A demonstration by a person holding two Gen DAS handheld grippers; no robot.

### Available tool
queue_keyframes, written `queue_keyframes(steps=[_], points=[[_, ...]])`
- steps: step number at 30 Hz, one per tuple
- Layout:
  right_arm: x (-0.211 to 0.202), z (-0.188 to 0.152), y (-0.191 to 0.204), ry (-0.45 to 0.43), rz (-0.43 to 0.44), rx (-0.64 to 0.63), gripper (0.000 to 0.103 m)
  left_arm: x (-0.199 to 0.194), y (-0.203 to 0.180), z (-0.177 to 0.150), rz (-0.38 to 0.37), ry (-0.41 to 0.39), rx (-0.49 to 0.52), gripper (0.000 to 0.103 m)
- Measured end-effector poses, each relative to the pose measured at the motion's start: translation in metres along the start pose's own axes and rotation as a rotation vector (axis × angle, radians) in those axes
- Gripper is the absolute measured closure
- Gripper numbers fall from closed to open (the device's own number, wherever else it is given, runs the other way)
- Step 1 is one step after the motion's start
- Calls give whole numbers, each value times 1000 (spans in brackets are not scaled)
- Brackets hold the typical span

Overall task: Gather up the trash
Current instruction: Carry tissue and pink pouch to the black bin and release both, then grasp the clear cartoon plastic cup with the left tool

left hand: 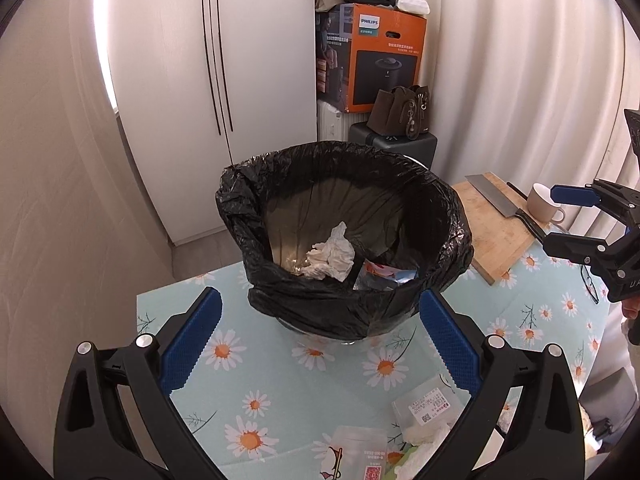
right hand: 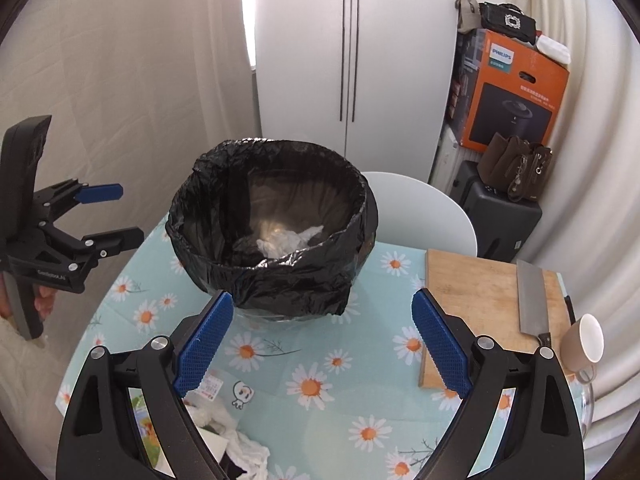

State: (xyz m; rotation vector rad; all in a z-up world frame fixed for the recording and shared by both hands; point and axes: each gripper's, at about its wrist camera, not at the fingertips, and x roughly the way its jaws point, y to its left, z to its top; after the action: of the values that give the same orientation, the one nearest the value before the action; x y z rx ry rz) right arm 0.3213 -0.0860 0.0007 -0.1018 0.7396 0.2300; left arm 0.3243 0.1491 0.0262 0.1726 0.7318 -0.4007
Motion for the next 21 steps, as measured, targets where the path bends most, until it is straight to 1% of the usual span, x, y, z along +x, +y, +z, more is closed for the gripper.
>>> queue_keyframes(steps=[7, 10, 15, 21], points=[[-5, -22, -5, 26, 51, -26, 17, -13, -13, -33, 56, 46, -47, 6], [-2, -32, -4, 44, 69, -30, 17, -17, -17, -48, 69, 70, -64, 6], [7, -46, -4, 84, 109, -17, 17, -17, -14, -70, 61, 104, -99, 6], [27, -59, 2, 150, 113, -32, 17, -7, -9, -92, 28, 168, -114, 6]])
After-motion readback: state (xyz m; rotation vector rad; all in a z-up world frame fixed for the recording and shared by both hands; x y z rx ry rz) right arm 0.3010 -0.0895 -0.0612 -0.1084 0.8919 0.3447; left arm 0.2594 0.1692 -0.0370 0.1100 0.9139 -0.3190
